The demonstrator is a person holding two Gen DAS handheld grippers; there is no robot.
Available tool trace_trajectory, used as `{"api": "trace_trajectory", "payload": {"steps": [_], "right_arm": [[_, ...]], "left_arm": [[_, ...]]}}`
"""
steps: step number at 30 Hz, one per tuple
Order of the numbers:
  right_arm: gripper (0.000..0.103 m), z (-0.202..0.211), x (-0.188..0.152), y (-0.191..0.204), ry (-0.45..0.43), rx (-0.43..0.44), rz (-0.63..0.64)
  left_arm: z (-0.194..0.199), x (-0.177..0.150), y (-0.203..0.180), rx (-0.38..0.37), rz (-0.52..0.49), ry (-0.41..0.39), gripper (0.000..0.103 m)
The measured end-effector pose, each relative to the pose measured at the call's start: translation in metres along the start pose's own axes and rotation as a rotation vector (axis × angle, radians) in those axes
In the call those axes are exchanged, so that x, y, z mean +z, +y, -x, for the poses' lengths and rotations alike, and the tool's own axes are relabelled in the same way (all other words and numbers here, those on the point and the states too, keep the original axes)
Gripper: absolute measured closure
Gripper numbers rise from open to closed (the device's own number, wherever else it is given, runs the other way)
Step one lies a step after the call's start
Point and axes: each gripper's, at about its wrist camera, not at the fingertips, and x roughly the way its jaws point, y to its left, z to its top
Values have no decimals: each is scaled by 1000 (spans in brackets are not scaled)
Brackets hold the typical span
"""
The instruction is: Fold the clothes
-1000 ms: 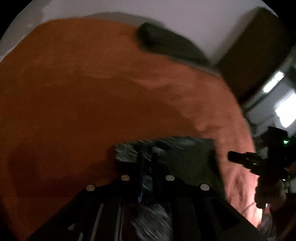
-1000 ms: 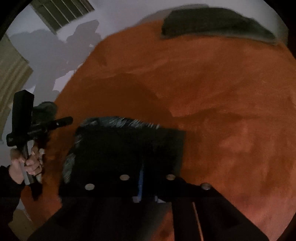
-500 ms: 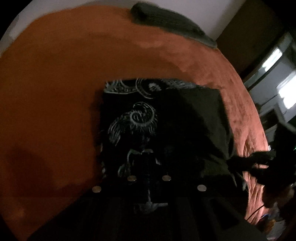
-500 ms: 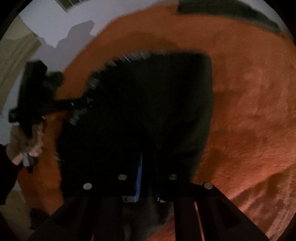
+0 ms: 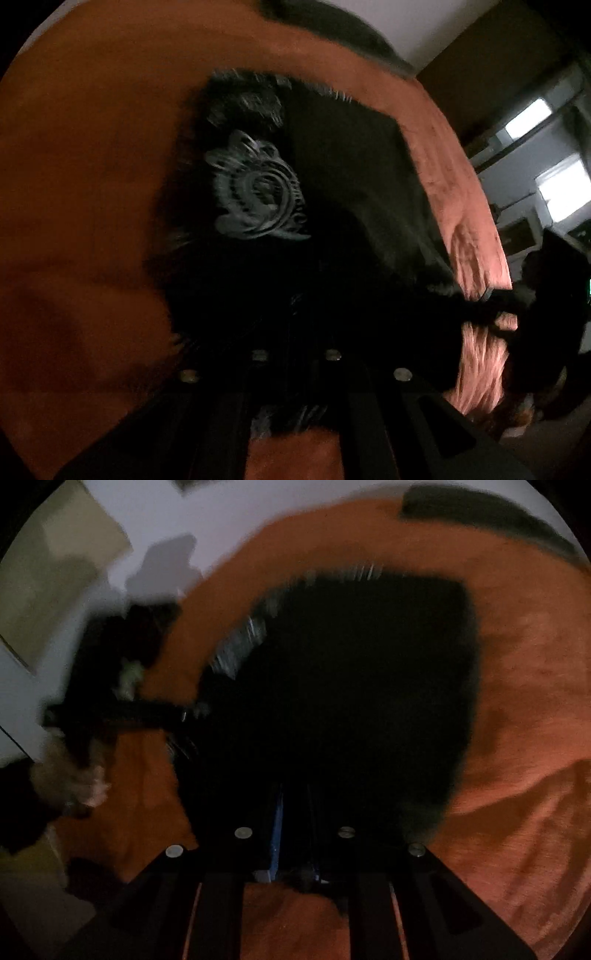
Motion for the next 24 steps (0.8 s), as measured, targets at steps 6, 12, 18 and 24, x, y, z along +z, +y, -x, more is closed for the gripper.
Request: {"api": "trace_trajectory", "payload": {"steps": [6,12,18,24], "right_arm": [[51,32,-28,-34,-27,-110,8],[50,13,-52,9,19,-279,379],[47,-23,-103,92,-60,-517,1107],[47,-41,-112,117,-112,-516,1250]], "left_arm": [[17,-52,17,-7,31,80,79],[17,-76,64,-131,284,62,67],[16,-70,71,-189,314,20,67],[14,-77,70,-135,334,24,96]]}}
